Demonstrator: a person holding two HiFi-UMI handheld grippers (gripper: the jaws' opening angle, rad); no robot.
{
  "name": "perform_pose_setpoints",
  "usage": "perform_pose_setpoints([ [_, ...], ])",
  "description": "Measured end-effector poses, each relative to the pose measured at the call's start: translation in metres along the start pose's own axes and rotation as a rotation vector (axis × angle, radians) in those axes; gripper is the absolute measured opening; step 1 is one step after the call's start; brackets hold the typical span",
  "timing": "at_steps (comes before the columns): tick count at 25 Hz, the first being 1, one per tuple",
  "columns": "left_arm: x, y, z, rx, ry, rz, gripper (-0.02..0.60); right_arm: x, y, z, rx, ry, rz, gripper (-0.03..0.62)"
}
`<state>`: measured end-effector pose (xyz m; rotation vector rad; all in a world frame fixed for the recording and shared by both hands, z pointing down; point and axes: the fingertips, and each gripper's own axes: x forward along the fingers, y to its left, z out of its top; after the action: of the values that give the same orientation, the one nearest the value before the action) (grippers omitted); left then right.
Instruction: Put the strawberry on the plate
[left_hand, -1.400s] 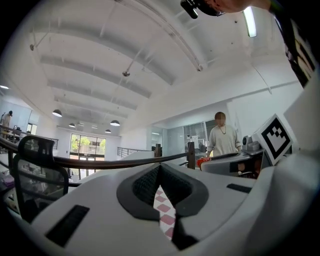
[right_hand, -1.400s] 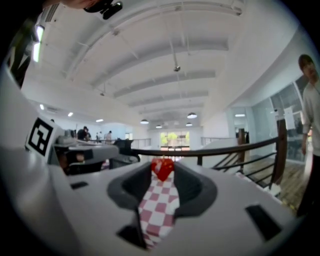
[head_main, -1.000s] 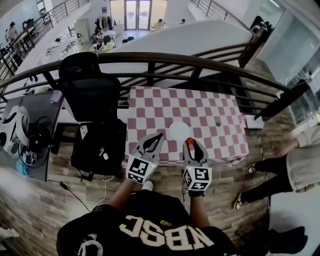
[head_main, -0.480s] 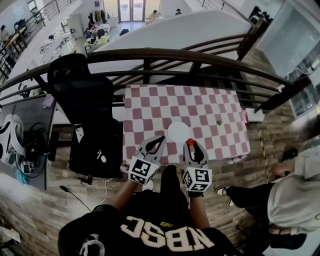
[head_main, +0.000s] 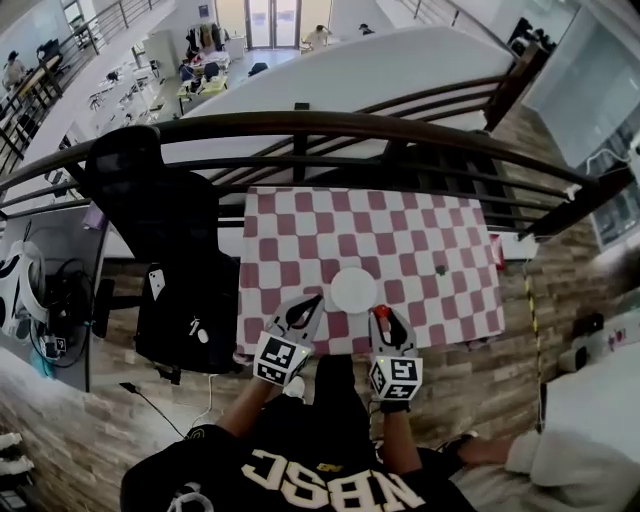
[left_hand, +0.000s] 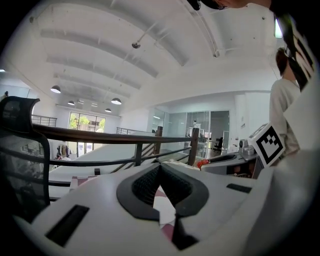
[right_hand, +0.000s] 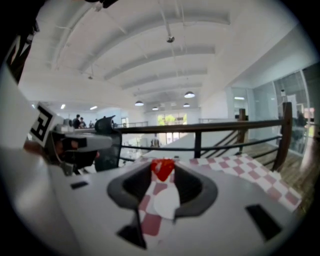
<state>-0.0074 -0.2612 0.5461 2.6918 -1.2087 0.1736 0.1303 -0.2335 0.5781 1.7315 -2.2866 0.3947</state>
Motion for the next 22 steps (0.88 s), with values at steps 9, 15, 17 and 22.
perform_pose_setpoints([
  [9, 0.026, 0.011, -0.033, -0.027, 0.07, 0.011, 0.015, 0.017, -0.021, -0.058, -0.067, 0.144, 0.049, 0.146],
  [15, 0.047, 0.007, -0.068, 0.002, 0.154, -0.024, 0.015, 0.035, -0.016, -0.1, -0.277, 0.248, 0.168, 0.146],
  [17, 0.049, 0.003, -0.073, -0.012, 0.168, -0.035, 0.015, 0.039, -0.013, -0.114, -0.344, 0.29, 0.218, 0.146],
  [22, 0.055, -0.009, -0.087, -0.021, 0.2, -0.075, 0.015, 0.06, -0.007, -0.142, -0.489, 0.347, 0.313, 0.146],
])
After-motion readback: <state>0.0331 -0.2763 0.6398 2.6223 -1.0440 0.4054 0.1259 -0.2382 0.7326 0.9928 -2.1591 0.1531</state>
